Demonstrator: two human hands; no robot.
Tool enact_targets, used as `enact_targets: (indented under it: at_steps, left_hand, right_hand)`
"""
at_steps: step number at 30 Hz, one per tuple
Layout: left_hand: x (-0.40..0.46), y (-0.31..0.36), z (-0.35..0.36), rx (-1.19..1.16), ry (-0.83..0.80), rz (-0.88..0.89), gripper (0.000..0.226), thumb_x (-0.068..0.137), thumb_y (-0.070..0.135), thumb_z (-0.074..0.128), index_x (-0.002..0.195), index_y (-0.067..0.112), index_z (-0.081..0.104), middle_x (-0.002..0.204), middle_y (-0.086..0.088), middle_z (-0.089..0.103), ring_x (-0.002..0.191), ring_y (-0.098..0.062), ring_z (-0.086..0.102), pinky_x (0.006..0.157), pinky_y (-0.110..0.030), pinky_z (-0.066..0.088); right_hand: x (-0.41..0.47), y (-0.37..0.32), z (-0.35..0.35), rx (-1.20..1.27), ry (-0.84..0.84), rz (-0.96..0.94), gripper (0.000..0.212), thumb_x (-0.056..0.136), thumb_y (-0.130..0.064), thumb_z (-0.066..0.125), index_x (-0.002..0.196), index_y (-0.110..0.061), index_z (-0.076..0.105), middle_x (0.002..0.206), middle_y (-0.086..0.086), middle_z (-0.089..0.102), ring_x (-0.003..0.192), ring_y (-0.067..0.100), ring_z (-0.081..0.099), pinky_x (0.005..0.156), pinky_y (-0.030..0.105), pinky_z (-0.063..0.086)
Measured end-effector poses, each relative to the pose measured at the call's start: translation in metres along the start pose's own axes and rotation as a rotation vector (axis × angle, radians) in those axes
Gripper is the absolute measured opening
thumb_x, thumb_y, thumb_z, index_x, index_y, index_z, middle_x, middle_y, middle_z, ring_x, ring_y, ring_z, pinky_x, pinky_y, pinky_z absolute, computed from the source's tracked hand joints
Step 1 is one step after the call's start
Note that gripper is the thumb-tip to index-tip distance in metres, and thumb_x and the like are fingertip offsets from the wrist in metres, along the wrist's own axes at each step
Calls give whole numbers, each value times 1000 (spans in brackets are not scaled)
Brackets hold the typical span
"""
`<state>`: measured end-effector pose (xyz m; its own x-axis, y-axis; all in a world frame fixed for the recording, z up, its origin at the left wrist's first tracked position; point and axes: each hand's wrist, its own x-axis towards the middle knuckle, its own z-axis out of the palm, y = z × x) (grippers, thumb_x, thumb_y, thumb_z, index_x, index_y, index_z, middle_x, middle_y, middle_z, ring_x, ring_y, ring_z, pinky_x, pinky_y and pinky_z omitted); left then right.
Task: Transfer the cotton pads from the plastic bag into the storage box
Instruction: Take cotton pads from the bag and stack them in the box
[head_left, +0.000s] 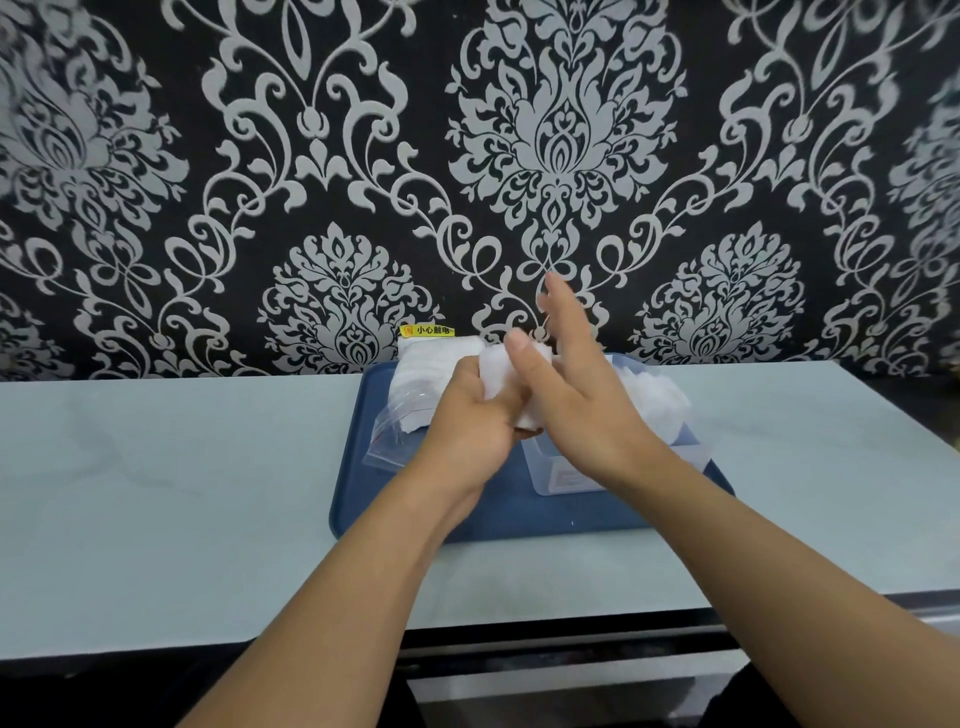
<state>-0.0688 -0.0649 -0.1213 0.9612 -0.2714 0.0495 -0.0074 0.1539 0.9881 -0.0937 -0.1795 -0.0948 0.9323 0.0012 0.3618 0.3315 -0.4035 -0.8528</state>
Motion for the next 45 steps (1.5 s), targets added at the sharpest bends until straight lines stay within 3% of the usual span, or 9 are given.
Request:
enact_targets:
  at_steps: [5,9,14,17,21,26,32,38,45]
  left_hand:
    - [-6,6,9,121,-128,89,22,97,-1,48,111,11,60,108,-13,74,104,-22,71,89,-40,60]
    - [-4,6,13,-18,-12,61,32,86,-1,62,116,10,61,105,-10,76,102,-25,72,81,-36,58]
    - [-1,10,31,-548,158,-94,51,84,-14,62,127,14,57,117,-19,72,106,-29,72,79,-32,60]
    - [1,11,36,-660,203,-108,57,82,-20,58,123,21,56,120,-19,69,105,-30,71,70,-31,61]
    - [4,6,43,-371,211,52,65,79,-23,59,120,27,55,118,-8,62,103,-25,67,75,-34,60]
    - [8,4,43,-26,92,162,73,66,-12,74,122,30,52,120,-2,56,112,-18,60,86,-28,55]
    - [8,-11,37,440,146,277,49,81,7,78,118,25,51,113,6,59,108,-11,61,90,-27,55]
    - [7,-23,34,854,68,301,45,81,19,78,120,22,54,106,4,62,96,-16,61,88,-38,54]
    - [4,-19,34,1059,4,301,20,85,18,65,105,20,68,104,3,69,96,-18,63,84,-38,54]
  right_hand:
    - [4,12,-11,-334,-142,-156,68,95,-59,46,153,-25,33,149,-8,48,136,3,42,115,36,35]
    - [4,14,-19,-147,-138,-67,52,96,-45,49,141,-19,52,131,-6,62,122,8,56,108,39,43]
    - [0,14,-18,134,-145,77,30,107,-27,40,119,-9,62,115,19,65,101,19,63,99,43,48]
    - [-1,17,-20,181,-136,174,31,105,-34,42,119,-16,64,113,9,70,104,14,65,100,43,51]
    - [0,17,-38,121,-113,183,23,101,-26,54,109,-9,67,100,19,71,84,16,63,82,45,56]
    - [0,21,-68,80,-124,272,17,91,-17,71,105,-7,73,99,21,73,76,16,63,61,24,52]
    - [23,40,-103,-1,335,422,28,79,-24,80,71,-4,62,67,11,57,59,16,47,52,27,39]
    - [38,49,-59,-465,-17,418,56,70,-27,83,46,-18,33,44,-5,28,44,14,26,45,26,22]
    - [43,67,-51,-967,67,392,37,69,-32,76,69,-17,41,76,1,56,72,25,59,57,28,40]
